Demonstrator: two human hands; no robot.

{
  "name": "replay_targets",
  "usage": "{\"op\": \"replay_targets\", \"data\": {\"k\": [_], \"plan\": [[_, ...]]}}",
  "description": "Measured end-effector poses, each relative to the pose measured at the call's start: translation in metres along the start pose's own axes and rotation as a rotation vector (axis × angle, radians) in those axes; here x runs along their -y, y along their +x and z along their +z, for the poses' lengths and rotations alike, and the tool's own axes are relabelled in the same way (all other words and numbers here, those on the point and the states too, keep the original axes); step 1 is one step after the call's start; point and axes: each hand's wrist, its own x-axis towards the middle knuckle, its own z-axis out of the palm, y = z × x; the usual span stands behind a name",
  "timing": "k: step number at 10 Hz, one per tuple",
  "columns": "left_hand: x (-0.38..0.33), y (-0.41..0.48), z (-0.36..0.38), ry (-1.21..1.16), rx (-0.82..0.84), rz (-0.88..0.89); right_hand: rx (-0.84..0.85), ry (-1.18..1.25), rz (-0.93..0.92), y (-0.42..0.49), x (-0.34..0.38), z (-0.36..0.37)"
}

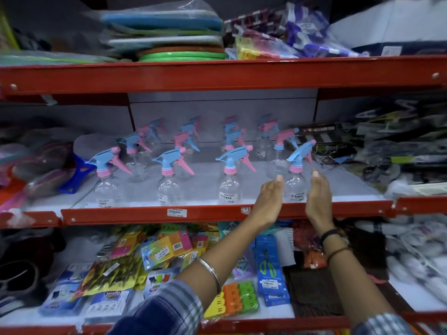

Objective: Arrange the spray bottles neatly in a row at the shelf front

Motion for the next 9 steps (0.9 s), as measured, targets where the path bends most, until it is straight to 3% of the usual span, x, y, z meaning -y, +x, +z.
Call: {"op": "replay_targets", "data": {"k": [1,2,8,9], "plan": [[-0.008,0.014,0.014,-0.012,0.009,-0.052,0.168,-0.024,0.147,0.011,-0.005,-0.005],[-0.005,0.023,0.021,-0.026,-0.003,-0.064,0.214,-0.044,0.148,0.011,-0.005,-0.008],[-0.006,0.030,0.021,-0.009,-0.018,-0.108,0.077,-0.052,0.144,-0.002,-0.001,-0.011],[-0.006,0.020,0.020,-0.015,-0.103,-0.061,-0.074,-0.092,0.072,-0.012,0.007,-0.013]]}}
